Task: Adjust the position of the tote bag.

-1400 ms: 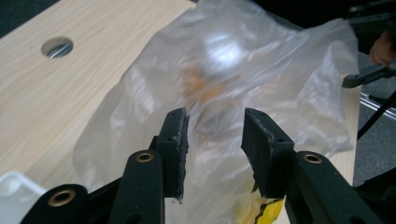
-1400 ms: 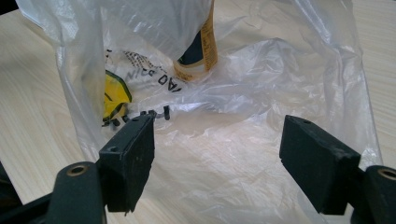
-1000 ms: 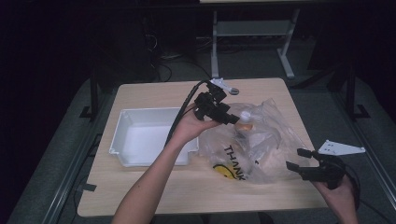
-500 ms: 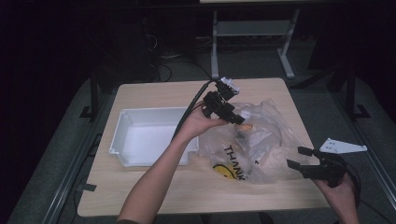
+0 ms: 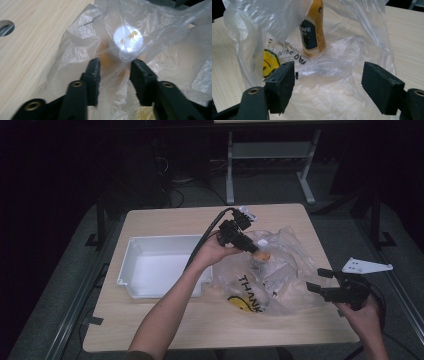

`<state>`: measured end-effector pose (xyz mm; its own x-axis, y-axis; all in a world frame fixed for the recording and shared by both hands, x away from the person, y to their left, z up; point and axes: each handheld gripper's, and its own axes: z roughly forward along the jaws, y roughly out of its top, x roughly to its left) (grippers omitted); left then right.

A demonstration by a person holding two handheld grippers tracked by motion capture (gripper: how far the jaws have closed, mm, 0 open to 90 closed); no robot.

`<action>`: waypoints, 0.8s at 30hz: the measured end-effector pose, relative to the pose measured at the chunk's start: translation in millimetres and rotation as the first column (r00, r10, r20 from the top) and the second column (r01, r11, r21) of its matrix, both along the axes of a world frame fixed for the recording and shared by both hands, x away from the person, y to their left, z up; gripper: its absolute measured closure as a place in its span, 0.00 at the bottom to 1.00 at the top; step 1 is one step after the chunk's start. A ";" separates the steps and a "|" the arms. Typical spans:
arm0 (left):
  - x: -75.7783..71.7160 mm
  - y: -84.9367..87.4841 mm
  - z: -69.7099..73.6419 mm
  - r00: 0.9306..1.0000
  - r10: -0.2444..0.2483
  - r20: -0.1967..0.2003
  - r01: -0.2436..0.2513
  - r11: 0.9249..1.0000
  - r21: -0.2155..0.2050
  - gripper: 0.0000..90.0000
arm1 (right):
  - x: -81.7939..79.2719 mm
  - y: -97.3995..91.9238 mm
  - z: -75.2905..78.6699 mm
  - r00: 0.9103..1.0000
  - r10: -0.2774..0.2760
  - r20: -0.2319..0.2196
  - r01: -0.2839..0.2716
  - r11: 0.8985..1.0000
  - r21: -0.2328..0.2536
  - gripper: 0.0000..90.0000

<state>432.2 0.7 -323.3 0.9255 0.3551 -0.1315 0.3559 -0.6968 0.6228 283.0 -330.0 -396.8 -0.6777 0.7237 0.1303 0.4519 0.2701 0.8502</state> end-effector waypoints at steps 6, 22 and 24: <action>2.6 5.5 -2.5 1.000 -0.022 -0.013 0.022 1.000 -0.008 0.84 | 12.7 3.2 11.3 1.000 0.026 0.003 -0.026 1.000 -0.002 0.29; 7.2 27.7 -0.6 1.000 0.027 0.004 -0.027 1.000 -0.002 1.00 | 56.0 16.4 30.8 0.998 0.048 -0.029 -0.049 0.997 -0.055 0.31; 7.6 30.5 -2.1 0.999 0.033 0.007 -0.033 0.999 0.002 1.00 | 62.1 16.6 31.1 0.998 0.045 -0.036 -0.048 0.997 -0.069 0.32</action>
<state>439.8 31.1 -325.4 0.9141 0.3859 -0.1246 0.3746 -0.6860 0.6238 345.1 -313.4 -365.7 -0.7066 0.6998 0.1050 0.4666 0.3491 0.8127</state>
